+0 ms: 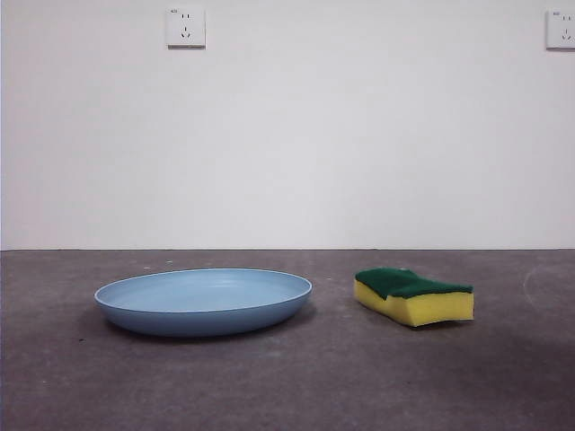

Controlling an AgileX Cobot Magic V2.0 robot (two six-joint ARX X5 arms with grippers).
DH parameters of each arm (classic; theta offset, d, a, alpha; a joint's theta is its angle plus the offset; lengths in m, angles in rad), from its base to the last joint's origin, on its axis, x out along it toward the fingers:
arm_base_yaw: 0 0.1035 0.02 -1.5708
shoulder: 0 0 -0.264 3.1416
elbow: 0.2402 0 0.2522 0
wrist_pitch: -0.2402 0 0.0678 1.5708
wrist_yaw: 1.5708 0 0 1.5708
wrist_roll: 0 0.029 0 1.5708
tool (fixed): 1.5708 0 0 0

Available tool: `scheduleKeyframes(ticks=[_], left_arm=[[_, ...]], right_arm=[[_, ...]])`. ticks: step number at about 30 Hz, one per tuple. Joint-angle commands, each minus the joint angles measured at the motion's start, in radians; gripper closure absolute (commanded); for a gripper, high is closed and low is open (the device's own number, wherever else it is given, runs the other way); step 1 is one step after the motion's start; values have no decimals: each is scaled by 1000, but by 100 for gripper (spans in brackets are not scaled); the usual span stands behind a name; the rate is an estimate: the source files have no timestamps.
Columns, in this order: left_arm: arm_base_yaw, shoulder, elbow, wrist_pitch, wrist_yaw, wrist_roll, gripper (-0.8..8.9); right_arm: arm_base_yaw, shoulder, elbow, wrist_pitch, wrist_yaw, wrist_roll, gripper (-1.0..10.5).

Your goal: Pick up the plate,pick up the cloth,clean the plate with the cloth

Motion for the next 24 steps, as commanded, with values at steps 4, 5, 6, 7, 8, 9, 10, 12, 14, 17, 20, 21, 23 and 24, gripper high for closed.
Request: scheduleKeyframes(ticks=[4,5,6,7,8,9,10,12,14,17,20,21,23,24], left_arm=[[3,-2,-11,-3,0,-10,817],[3,-2,-11,-3,0,-11,817],[3,-2,-11,-3,0,-11,817],[3,-2,-11,-3,0,-11,817],[3,-2,-11,-2,-1,-11,818],[3,-2,-11,1,-1,-11,818],[3,-2,-11,6,-1,-11,818],[3,-2,-11,24,0,-17,817],[3,-2,-11,48,0,-39,817],[3,-2,-11,100,0,-80,819],[4,-1,5,114,-3,-136,820],[4,2,18,105,-6,-156,820],[3,19,50,82,-15,-184,820],[3,34,71,73,-26,-195,820]], right_arm=[[0,0,-12,-7,2,24,963],[0,0,-12,-7,2,43,963],[0,0,-12,-7,-2,68,963],[0,0,-12,-7,-2,87,963],[0,0,-12,-5,-2,117,963],[0,0,-12,0,-2,169,963],[0,0,-12,5,-2,214,963],[0,0,-12,23,-2,272,963],[0,0,-11,35,-3,293,963],[0,1,2,34,-1,337,963],[0,19,31,24,3,380,963],[0,31,44,21,4,393,963],[0,68,81,15,3,419,963],[0,93,105,11,2,426,963]])
